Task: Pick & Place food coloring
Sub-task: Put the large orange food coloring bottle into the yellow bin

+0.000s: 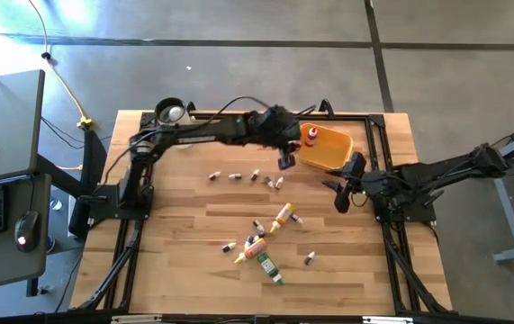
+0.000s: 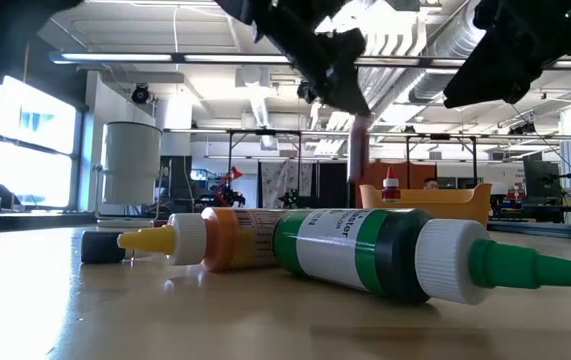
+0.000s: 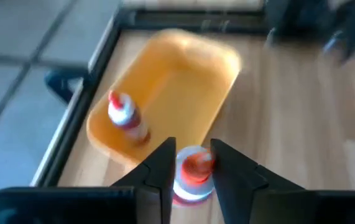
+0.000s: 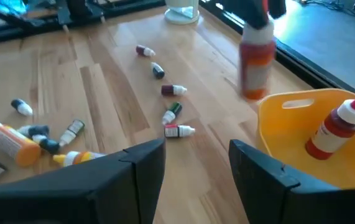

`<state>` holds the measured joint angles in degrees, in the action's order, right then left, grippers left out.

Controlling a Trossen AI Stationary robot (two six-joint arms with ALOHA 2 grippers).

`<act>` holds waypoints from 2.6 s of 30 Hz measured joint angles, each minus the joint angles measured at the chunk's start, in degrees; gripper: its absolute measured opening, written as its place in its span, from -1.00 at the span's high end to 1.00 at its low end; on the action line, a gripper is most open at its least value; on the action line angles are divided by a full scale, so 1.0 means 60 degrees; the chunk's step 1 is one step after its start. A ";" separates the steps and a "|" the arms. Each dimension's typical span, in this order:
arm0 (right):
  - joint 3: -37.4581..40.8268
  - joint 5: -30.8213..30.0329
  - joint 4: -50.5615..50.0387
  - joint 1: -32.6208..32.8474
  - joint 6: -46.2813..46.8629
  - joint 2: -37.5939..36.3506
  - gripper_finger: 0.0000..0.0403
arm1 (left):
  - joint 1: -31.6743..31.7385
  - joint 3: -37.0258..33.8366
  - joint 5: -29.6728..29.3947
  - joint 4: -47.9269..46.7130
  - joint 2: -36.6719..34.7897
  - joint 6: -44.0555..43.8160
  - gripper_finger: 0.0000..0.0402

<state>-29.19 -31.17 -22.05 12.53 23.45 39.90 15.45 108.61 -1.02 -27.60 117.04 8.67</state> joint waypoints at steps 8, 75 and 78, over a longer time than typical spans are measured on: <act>0.0000 -0.0010 0.0012 0.0000 -0.0223 0.0044 0.15 | 0.0381 0.1714 0.0327 -0.0713 0.1478 0.0014 0.74; 0.0000 0.0355 -0.0731 -0.0015 0.0770 0.1221 0.15 | 0.1299 -0.1117 -0.0744 -0.2655 0.1773 0.2532 0.41; 0.0000 0.0358 -0.0684 -0.0015 0.0770 0.1221 0.15 | 0.1299 -0.1109 -0.0743 -0.2686 0.1770 0.2530 0.43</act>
<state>-29.19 -29.02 -26.15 12.45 28.08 47.22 23.24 101.95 -5.48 -43.72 127.66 23.85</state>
